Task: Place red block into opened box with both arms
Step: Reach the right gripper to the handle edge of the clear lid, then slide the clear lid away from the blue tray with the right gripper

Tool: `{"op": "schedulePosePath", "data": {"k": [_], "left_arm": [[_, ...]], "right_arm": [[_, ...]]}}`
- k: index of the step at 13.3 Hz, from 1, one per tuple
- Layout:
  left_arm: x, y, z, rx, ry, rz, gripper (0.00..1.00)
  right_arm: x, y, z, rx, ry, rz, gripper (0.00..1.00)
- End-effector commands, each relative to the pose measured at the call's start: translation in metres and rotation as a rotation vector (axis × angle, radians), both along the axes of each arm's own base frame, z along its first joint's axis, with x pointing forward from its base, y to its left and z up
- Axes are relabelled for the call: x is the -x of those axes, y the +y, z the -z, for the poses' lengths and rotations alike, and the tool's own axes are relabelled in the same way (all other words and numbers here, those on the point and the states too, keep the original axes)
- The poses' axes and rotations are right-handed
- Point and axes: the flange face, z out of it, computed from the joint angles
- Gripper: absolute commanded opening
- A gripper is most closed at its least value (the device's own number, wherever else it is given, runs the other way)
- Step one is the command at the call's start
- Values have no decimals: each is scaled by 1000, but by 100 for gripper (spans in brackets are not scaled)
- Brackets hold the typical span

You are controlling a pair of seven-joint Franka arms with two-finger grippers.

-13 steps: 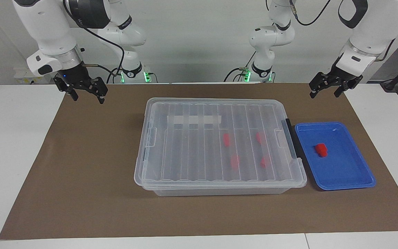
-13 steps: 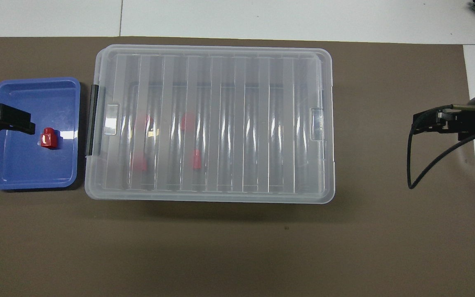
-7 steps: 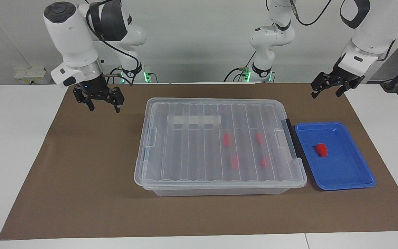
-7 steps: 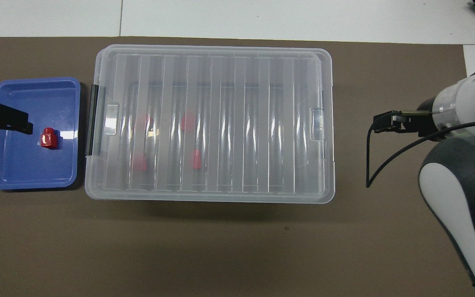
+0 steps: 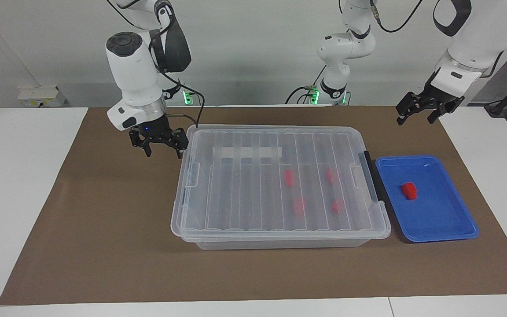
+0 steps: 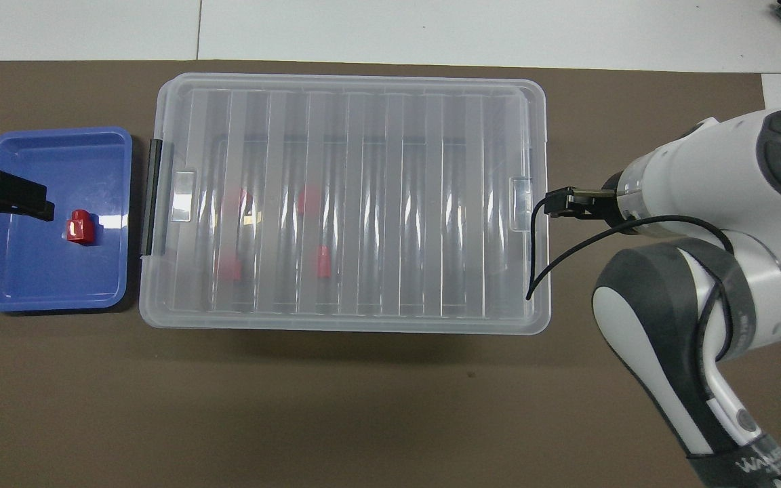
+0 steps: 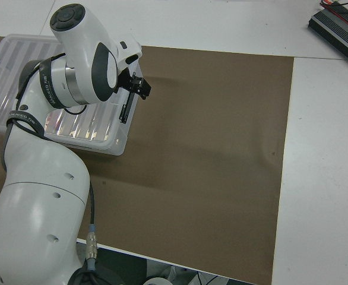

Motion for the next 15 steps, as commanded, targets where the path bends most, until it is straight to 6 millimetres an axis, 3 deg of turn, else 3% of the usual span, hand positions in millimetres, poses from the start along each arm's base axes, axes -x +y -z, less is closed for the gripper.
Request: {"op": "schedulePosePath", "data": {"k": [1,3,10,15], "left_arm": [[9,2,0,-9,-6,-13,100],[9,3,0,-9,-6,-15,100],[10,3,-1,-9,-8,-16,100],[10,3,-1,-9,-8,-15,100]], "right_arm": [[2,10,15,-7,-6,-10,100],[7,26,26,-8,-6,-37,100],[15,19,38,20,38,-62,100],[10,-14,42,37,63,-144,100]]}}
